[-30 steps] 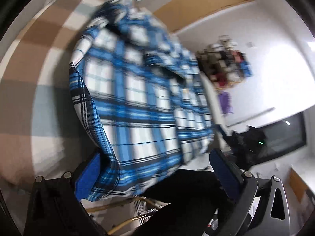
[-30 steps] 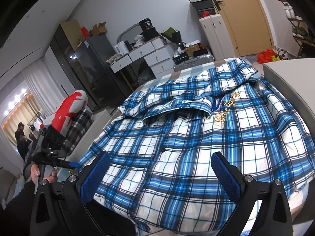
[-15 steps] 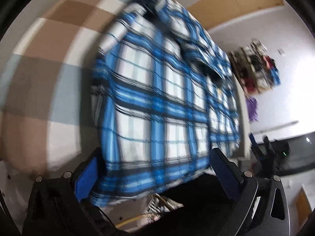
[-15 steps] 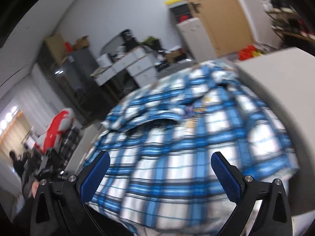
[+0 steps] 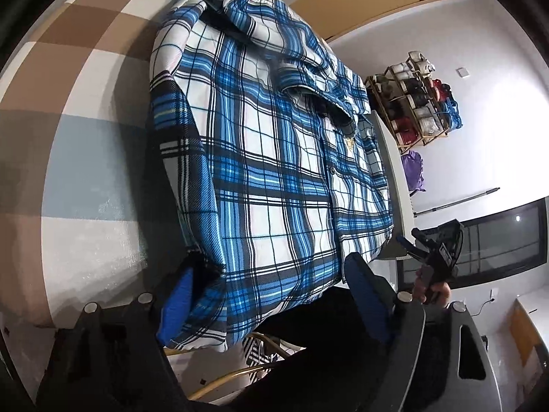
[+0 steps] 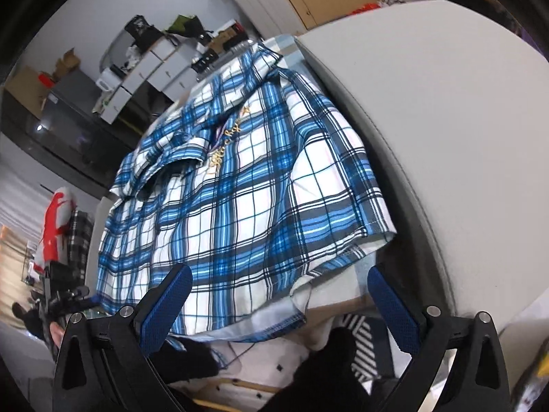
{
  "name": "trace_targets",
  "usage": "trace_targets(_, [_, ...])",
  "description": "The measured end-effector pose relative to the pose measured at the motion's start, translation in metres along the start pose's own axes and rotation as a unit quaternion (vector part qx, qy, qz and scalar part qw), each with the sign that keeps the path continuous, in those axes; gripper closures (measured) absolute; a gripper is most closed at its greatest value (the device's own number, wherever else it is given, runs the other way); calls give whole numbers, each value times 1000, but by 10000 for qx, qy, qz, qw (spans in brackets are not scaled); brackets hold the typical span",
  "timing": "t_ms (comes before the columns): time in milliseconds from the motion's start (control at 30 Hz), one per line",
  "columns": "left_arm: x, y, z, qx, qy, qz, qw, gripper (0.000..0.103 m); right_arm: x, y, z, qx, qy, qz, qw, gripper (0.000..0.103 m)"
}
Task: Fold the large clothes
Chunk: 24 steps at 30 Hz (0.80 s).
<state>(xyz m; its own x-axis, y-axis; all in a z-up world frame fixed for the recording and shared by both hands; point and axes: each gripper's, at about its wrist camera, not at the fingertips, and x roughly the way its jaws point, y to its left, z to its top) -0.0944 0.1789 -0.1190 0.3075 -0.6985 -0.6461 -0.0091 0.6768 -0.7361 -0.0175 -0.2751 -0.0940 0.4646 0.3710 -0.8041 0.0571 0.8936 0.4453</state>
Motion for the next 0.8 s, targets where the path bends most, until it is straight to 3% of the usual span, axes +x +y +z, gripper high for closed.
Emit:
trace_targets(133, [3, -1, 0, -22, 75, 55, 10000, 24, 12, 3, 4, 66, 235, -394, 9989, 0])
trace_targets(267, [4, 1, -1, -60, 154, 59, 9998, 24, 22, 4, 2, 395, 410, -31, 9984, 0])
trace_targets(367, [4, 2, -2, -83, 192, 104, 9997, 24, 31, 7, 0, 381, 453, -351, 9976, 0])
trace_targets(600, [5, 3, -4, -90, 229, 139, 9996, 24, 42, -1, 5, 940, 458, 320, 9940, 1])
trace_targets(700, [5, 3, -5, -89, 212, 147, 9996, 24, 46, -6, 10, 1130, 315, 453, 9921, 15])
trace_targets(767, [5, 2, -5, -52, 200, 167, 9996, 23, 48, -3, 16, 1151, 120, 382, 9925, 35])
trace_targets(800, [5, 2, -6, -24, 196, 185, 9996, 23, 49, -3, 17, 1112, 82, 346, 9932, 52])
